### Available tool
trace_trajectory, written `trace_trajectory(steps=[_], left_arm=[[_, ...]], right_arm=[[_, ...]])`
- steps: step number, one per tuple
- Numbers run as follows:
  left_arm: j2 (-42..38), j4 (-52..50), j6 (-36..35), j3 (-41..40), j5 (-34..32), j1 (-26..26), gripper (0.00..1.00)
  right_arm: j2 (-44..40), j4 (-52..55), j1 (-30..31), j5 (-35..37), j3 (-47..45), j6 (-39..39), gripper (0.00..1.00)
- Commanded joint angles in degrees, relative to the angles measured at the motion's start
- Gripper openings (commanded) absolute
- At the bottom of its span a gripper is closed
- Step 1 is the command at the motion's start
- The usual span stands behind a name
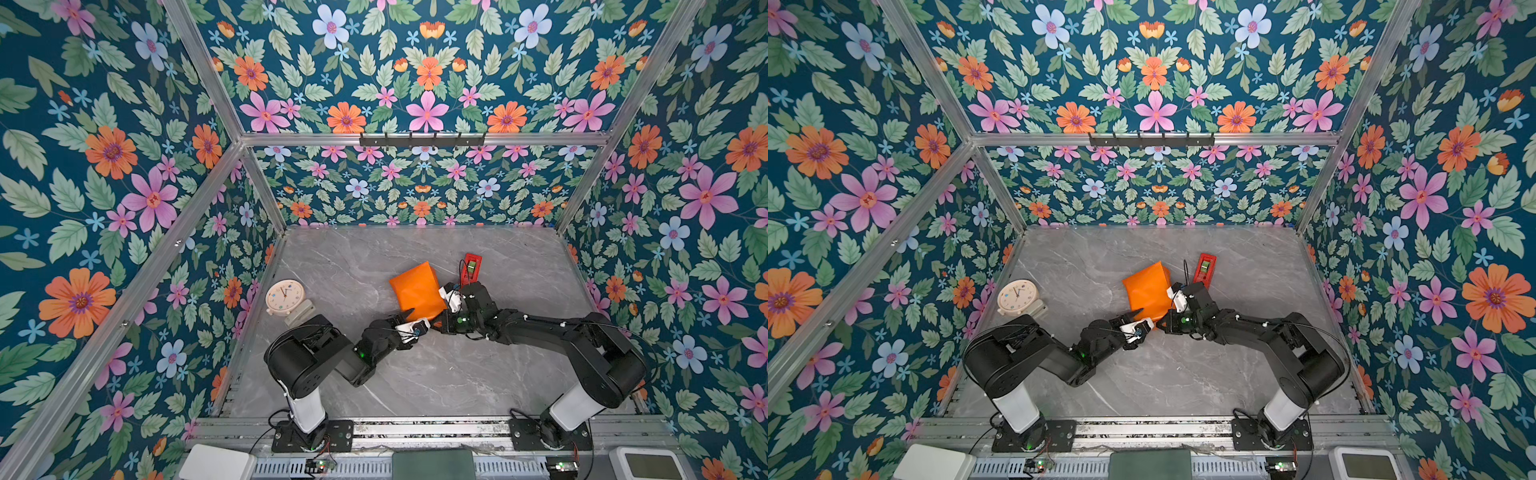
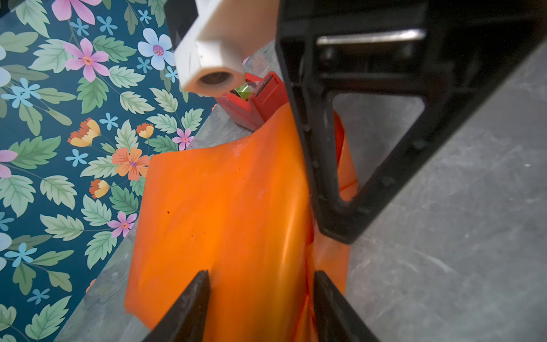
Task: Wrap a gift box in wrapping paper
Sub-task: Wrap the gift box with the wrapping paper.
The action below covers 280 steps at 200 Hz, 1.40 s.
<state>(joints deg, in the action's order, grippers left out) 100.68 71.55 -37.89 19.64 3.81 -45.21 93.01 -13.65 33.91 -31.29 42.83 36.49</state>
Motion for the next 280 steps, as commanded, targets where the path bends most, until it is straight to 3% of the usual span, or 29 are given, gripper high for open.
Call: trace_trajectory(steps=[1,280], left_arm=[[0.30,-4.22,0.42,0.02,1.46,0.01,0.57],[0.13,-4.14,0.47,-0.04,1.89,-0.05,0.57]], right_arm=[[-0.46,-1.28,0.03,1.05,0.06,0.87,0.07],[-2.26,2.78,0.82,4.91,0.50,5.12,0.31]])
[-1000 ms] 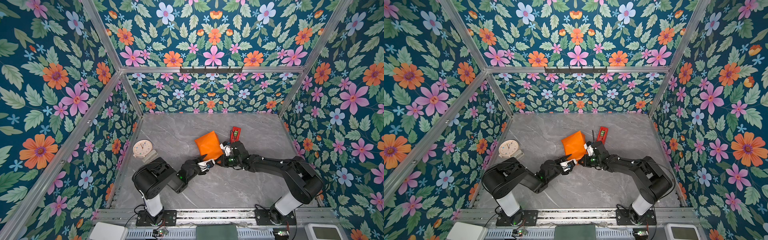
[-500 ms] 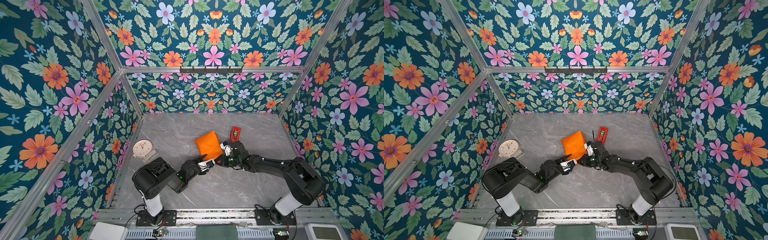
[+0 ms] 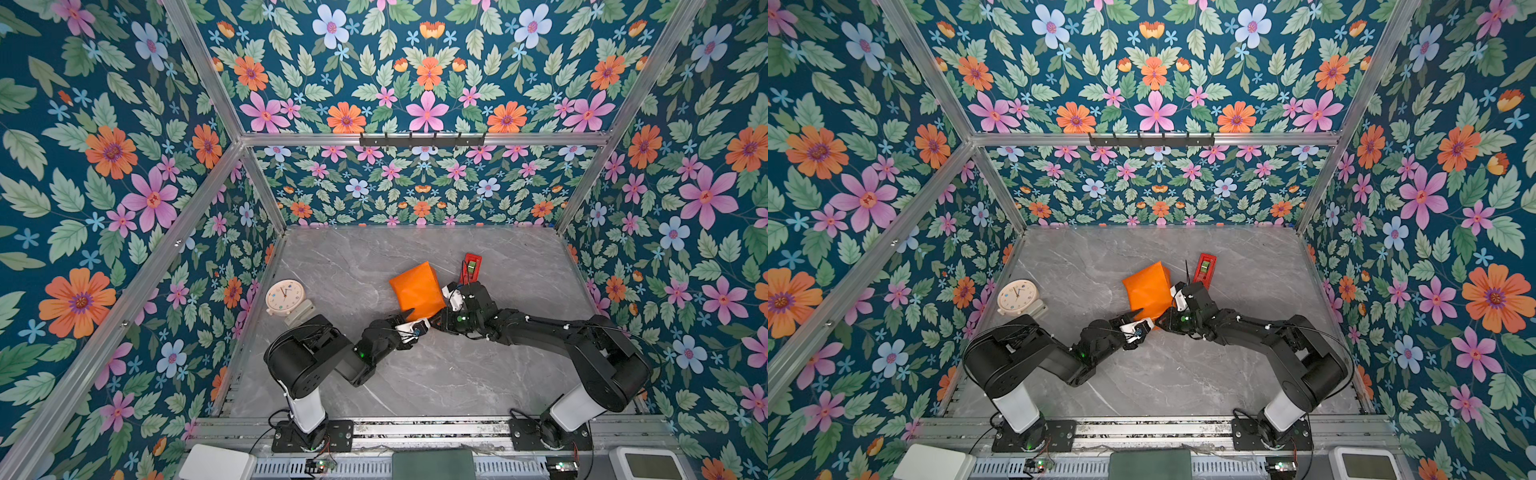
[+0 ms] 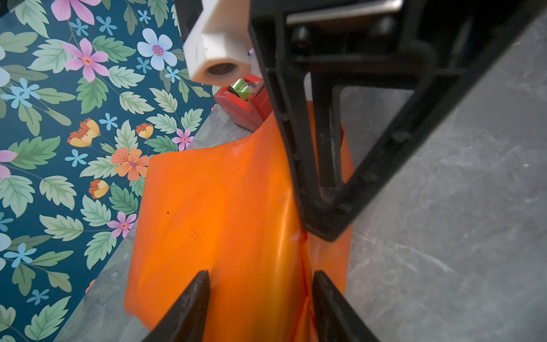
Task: Wrap a gift box in wrapping paper
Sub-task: Wrap the gift box with the wrapping paper.
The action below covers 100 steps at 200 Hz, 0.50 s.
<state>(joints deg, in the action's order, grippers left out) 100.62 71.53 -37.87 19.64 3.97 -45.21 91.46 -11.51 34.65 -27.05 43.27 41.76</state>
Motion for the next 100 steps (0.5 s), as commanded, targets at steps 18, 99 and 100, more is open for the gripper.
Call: trace_trajectory(steps=[18,99,100], left_arm=[[0.10,-4.11,0.44,-0.03,1.66,0.03,0.57],[0.10,-4.04,0.46,0.05,1.48,-0.03,0.57],[0.10,-4.03,0.49,0.05,1.48,-0.04,0.57]], right_arm=[[-0.98,1.22,0.14,0.85,-0.09,-0.25,0.32],[-3.03,3.31,0.08,1.99,-1.58,-1.40,0.36],[-3.04,3.32,0.07,2.00,-1.59,-1.41,0.36]])
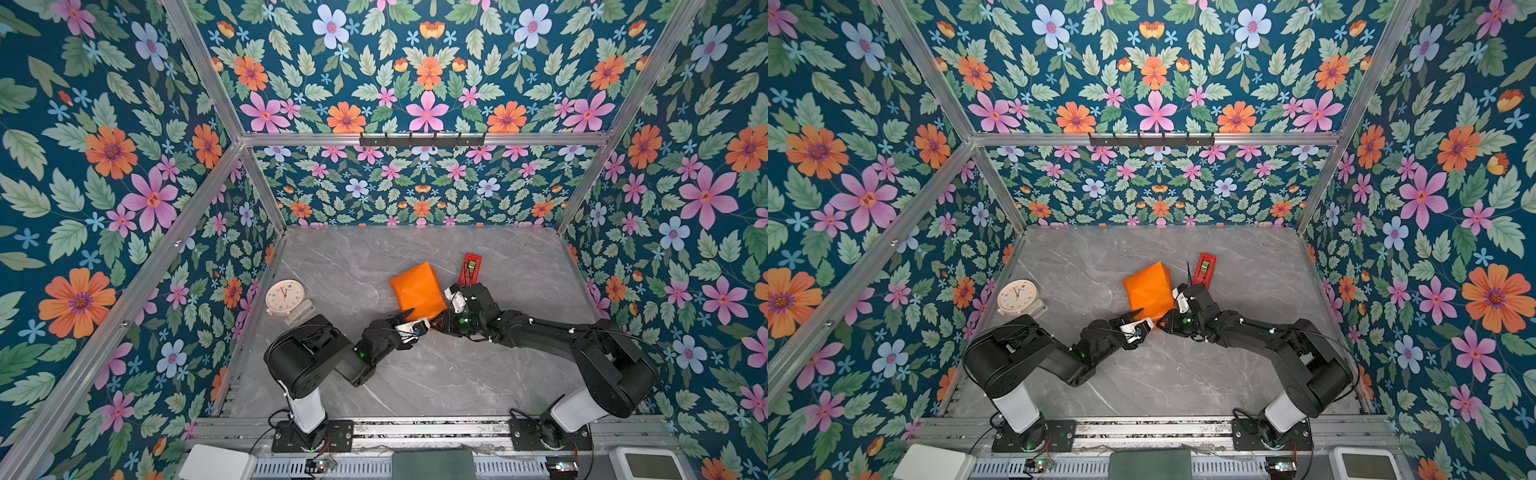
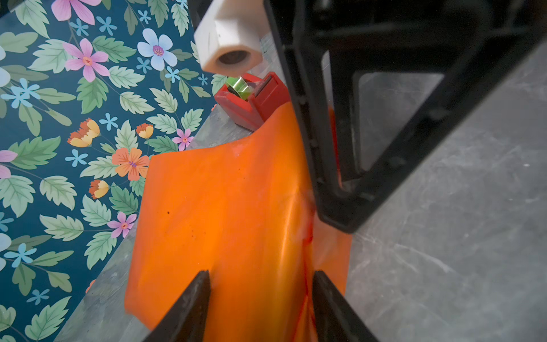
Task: Wrap a gift box in wrapping paper
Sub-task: Wrap the gift box with the wrapping paper.
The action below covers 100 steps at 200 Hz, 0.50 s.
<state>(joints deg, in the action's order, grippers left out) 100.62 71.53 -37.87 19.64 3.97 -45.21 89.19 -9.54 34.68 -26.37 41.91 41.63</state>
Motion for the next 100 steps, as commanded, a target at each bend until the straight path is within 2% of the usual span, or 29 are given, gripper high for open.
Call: trace_trajectory(steps=[1,100], left_arm=[[0.10,-4.03,0.50,0.05,1.48,0.00,0.57],[0.02,-4.03,0.46,-0.04,1.48,-0.02,0.57]], right_arm=[[-0.81,1.40,0.04,1.28,-0.25,-1.24,0.36],[-5.15,8.54,0.05,5.21,-1.69,-4.43,0.40]])
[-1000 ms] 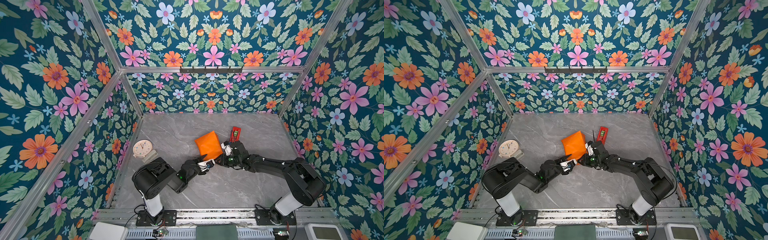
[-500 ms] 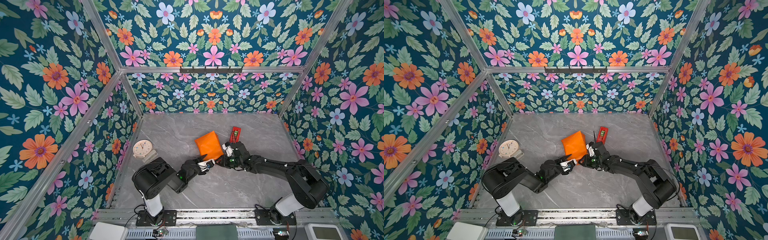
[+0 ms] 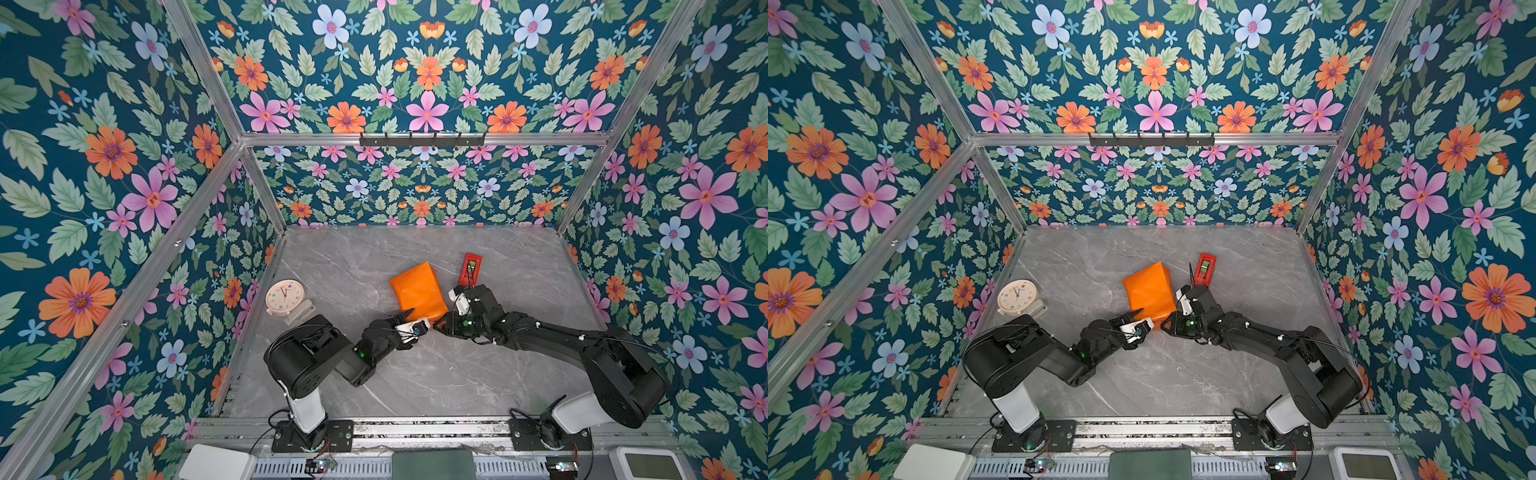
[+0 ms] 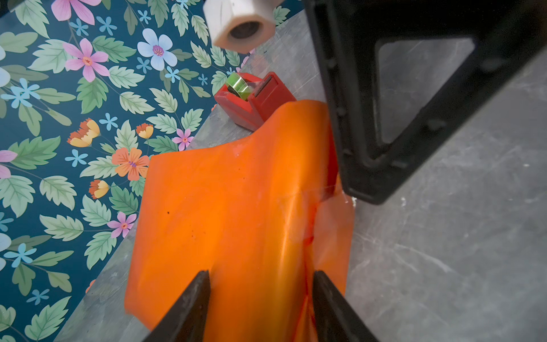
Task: Wrap a gift box in wrapping paper
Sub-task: Wrap the gift box with the wrapping paper.
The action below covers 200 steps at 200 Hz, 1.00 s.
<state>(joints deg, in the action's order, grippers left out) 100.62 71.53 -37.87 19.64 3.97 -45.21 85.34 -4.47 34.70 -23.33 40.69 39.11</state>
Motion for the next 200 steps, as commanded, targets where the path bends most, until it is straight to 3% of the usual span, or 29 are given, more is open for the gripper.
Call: trace_trajectory(steps=[1,60,116,151,200], left_arm=[[0.02,-4.03,0.49,-0.04,1.48,0.01,0.57],[-0.08,-4.03,0.49,-0.13,1.48,-0.01,0.57],[-0.07,-4.04,0.49,0.05,1.57,-0.02,0.57],[-0.13,-4.04,0.46,0.05,1.57,0.00,0.57],[-0.07,-4.03,0.50,0.05,1.66,-0.05,0.57]], right_arm=[[-1.35,3.62,0.02,2.20,-0.49,-1.97,0.40],[-7.99,6.29,1.68,5.67,-1.65,-6.19,0.38],[-1.08,-1.30,4.60,4.92,2.20,-5.25,0.15],[2.14,-2.71,4.65,5.84,3.59,-4.84,0.09],[4.03,-5.17,4.71,6.02,4.80,-4.75,0.09]])
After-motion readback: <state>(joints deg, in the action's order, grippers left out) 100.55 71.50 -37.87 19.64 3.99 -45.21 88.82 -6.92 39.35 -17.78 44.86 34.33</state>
